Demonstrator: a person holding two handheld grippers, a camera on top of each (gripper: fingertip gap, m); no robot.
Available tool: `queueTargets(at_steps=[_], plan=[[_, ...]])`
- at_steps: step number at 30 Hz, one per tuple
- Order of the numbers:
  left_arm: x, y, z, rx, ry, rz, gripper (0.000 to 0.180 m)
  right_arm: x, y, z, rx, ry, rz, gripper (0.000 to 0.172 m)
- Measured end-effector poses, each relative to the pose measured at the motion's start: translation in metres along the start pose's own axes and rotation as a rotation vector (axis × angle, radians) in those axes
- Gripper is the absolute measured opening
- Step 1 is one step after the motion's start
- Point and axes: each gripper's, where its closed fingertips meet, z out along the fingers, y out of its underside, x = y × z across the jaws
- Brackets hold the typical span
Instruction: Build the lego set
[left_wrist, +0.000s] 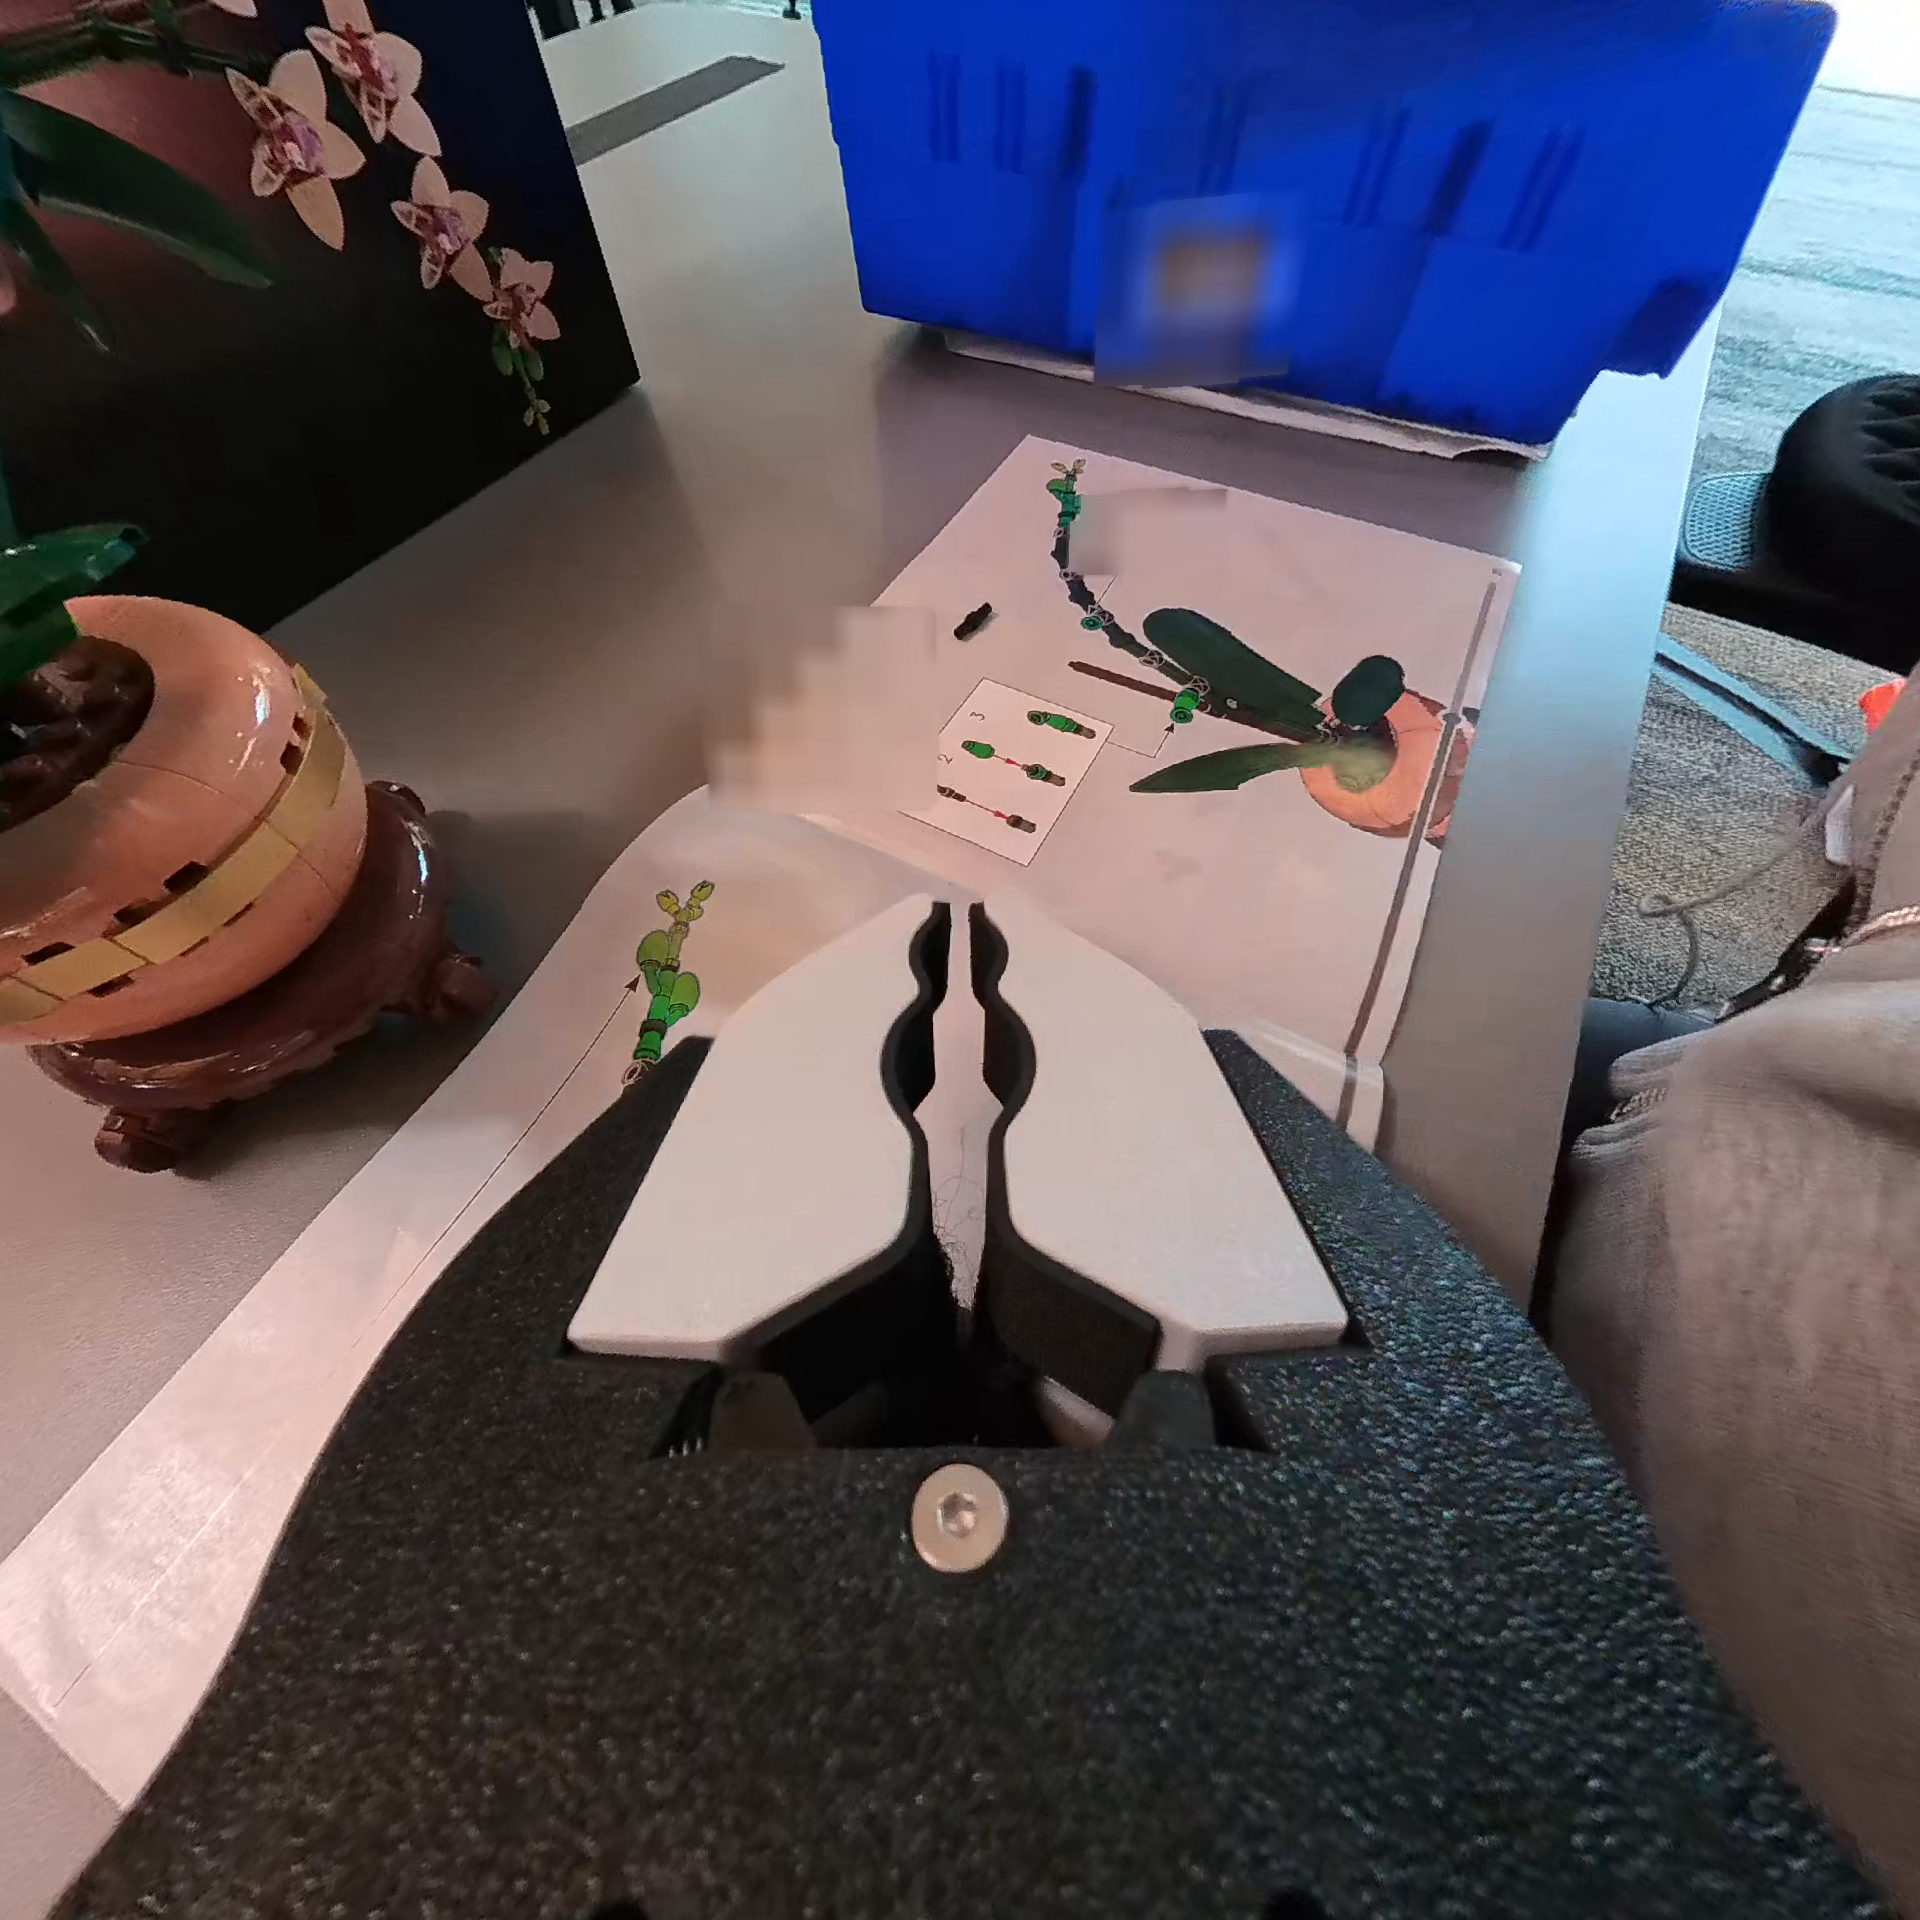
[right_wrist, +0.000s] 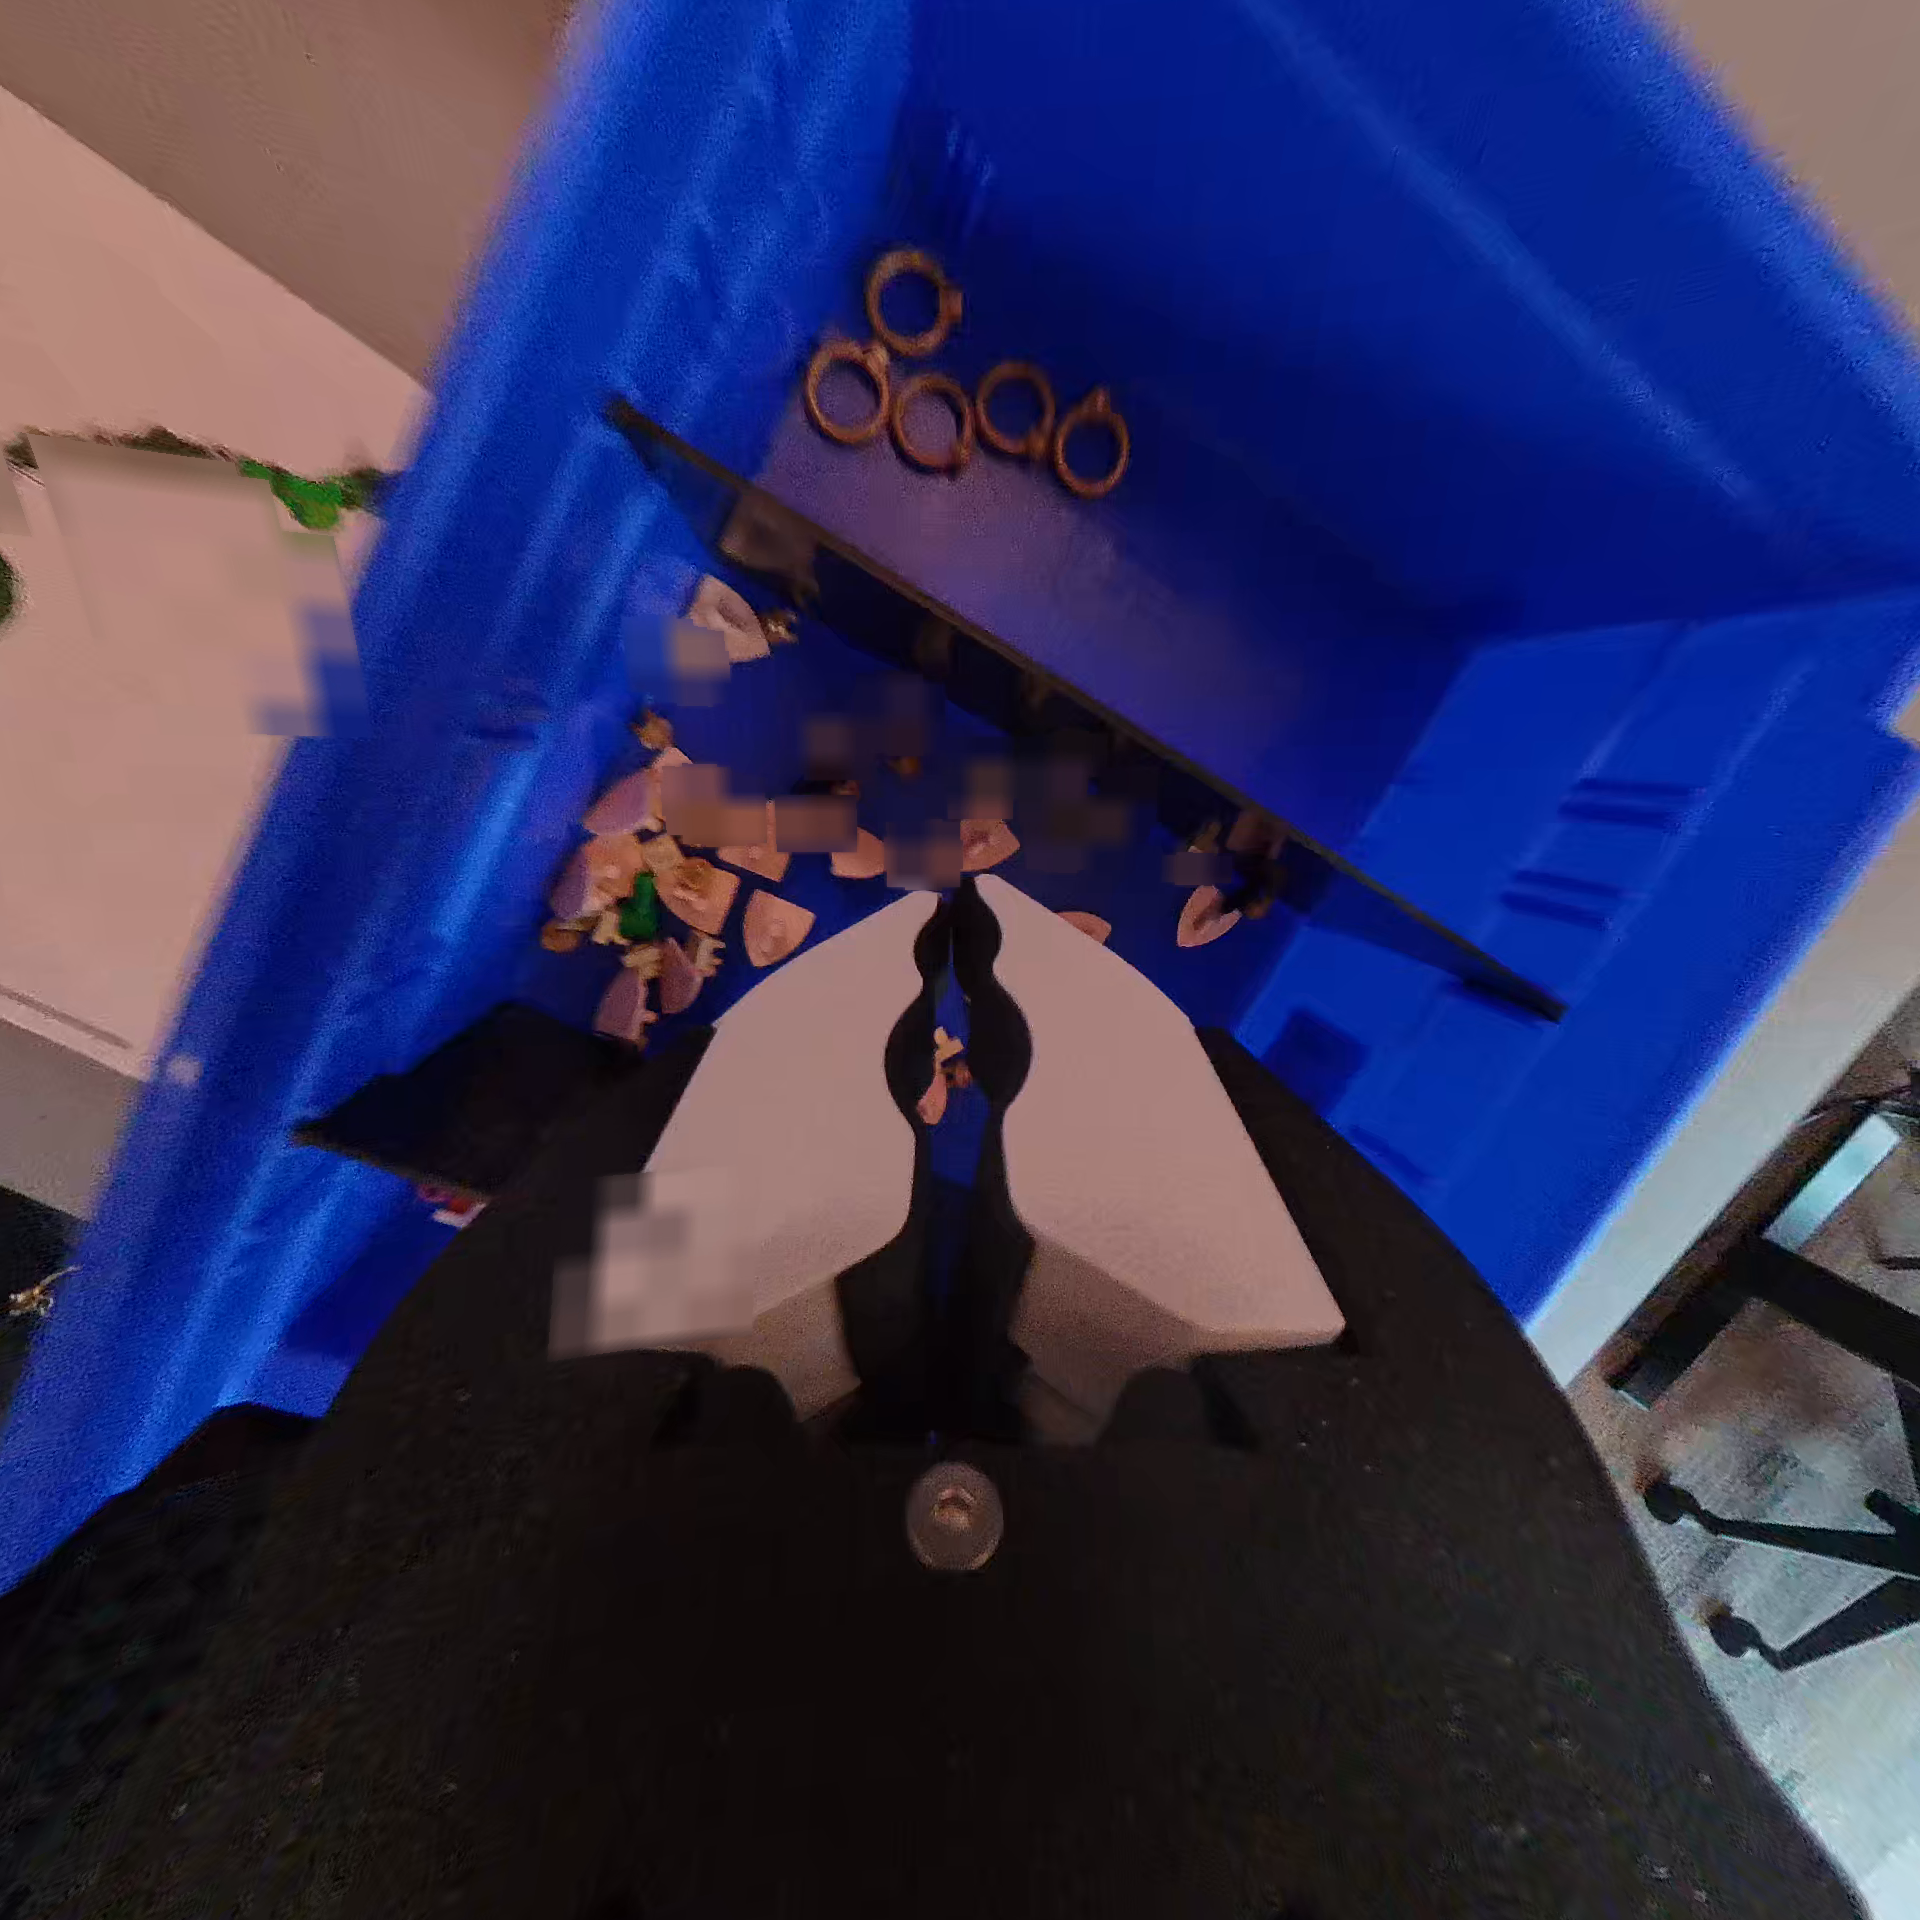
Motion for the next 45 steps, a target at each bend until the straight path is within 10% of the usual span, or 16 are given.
queueTargets(at_steps=[10, 16, 31, 45], plan=[[-0.003, 0.004, 0.004, -0.039, -0.018, -0.009, 0.003, -0.085, -0.069, -0.064, 0.401, -0.074, -0.078, 0.019], [0.001, 0.002, 0.003, -0.021, -0.005, 0.019, 0.003, -0.166, -0.115, -0.015, 0.48, -0.08, 0.054, 0.025], [0.004, -0.012, -0.009, 0.114, 0.012, 0.024, 0.003, -0.083, -0.203, 0.113, 0.47, 0.058, 0.427, 0.028], [-0.004, -0.022, -0.02, 0.222, 0.05, -0.094, 0.002, -0.068, -0.215, 0.134, 0.461, 0.133, 0.467, 0.008]])
